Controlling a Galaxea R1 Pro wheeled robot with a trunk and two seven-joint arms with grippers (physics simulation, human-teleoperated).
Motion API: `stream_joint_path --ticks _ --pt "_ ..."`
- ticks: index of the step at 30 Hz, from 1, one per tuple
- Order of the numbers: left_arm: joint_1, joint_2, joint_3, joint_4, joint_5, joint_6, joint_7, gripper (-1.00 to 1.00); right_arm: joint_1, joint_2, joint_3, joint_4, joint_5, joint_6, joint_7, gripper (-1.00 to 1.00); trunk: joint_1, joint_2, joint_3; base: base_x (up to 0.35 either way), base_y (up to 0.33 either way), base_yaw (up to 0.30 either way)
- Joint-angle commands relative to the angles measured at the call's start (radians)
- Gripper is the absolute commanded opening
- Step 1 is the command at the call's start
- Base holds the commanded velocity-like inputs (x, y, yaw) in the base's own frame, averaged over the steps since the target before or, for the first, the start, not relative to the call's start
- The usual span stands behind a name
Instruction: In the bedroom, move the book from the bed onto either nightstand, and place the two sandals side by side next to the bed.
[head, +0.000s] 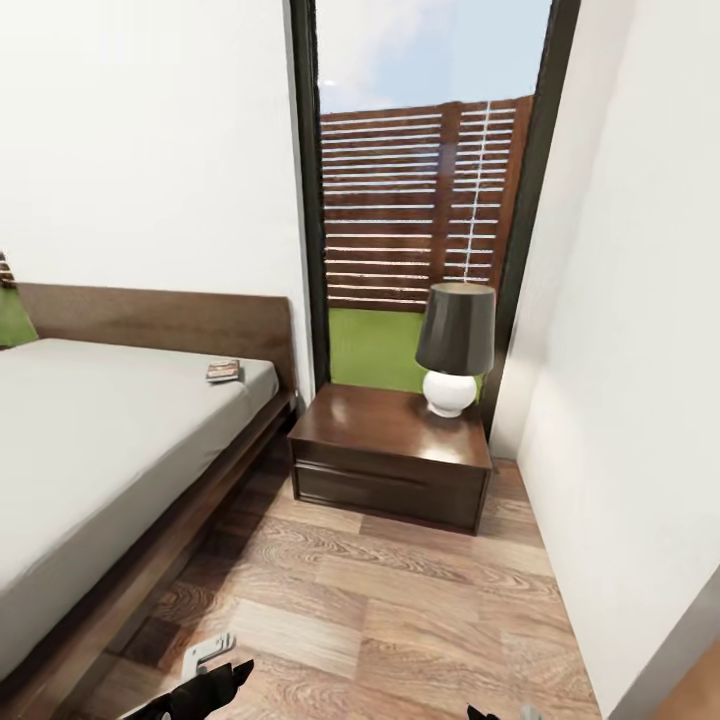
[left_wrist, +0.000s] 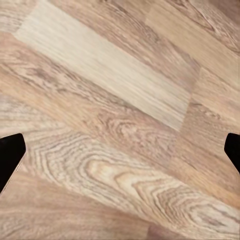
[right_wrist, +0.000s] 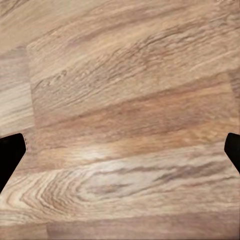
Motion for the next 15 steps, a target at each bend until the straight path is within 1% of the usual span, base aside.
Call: stream_joint_path --ticks 1,15 --pt "-0.001 -0.001 0.004 -0.001 0.009 0.010 -0.005 1.00 0.000 -0.001 0.004 0.000 -0.010 -0.001 0.003 1.00 0.000 0.000 -0.001 0.047 0.000 0.228" --pt "-0.001 -0.002 0.004 -0.001 0.009 0.010 -0.002 1.00 0.000 0.000 0.004 0.000 -0.010 -0.001 0.003 1.00 0.000 0.000 -0.001 0.013 0.000 0.227"
